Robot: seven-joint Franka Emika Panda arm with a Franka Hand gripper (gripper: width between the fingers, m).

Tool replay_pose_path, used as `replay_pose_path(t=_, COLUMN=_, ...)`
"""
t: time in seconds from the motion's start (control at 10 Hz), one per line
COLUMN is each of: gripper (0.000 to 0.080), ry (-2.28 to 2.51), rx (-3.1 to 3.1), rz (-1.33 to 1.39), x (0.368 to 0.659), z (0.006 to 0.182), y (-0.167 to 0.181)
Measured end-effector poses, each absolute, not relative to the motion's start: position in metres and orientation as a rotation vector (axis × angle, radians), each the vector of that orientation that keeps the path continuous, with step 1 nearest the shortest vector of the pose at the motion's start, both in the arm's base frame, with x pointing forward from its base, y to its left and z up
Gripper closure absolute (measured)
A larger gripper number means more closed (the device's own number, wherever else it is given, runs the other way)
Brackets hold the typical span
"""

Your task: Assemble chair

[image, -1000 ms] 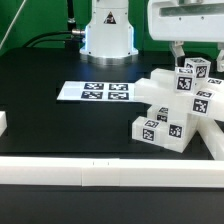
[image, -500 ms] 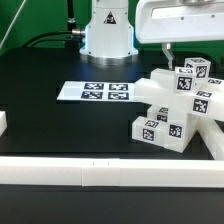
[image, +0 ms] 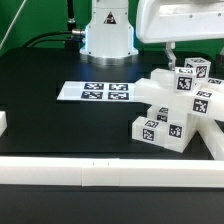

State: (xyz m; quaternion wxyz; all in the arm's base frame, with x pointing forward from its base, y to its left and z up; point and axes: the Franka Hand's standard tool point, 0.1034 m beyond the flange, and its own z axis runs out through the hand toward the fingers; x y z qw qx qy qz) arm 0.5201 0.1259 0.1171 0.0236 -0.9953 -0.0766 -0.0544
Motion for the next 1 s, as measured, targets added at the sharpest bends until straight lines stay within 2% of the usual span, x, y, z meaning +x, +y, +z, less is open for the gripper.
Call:
replay_pose_path(t=0.1, gripper=0.0151, ry=-0.285, rx=-3.079, rz=-0.17, x=0.5192, z=0.1158, y=0.1273)
replay_pose_path(t=0.3, gripper=0.0403, ry=-0.279, rx=-3.079, rz=-0.177, x=0.519, z=0.1138, y=0.1286)
replay_pose_path(t=0.4, gripper=0.0403, ry=-0.278, rx=-3.079, rz=-0.178, x=0.5191, z=0.1138, y=0.1284)
replay_pose_path(t=0.5, gripper=0.0515, ry=-0.268, rx=-3.079, rz=-0.177, x=0.5191, z=0.1138, y=0.1284)
replay_pose_path(t=0.7, gripper=0.0515, ry=-0.236, rx=-3.08, rz=-0.176, x=0.5191, z=0.1138, y=0.1284)
replay_pose_path(t=1.0, gripper=0.0515, ry=0.246, rx=-3.054, rz=-0.165, x=0.5166, z=0.1138, y=0.1281)
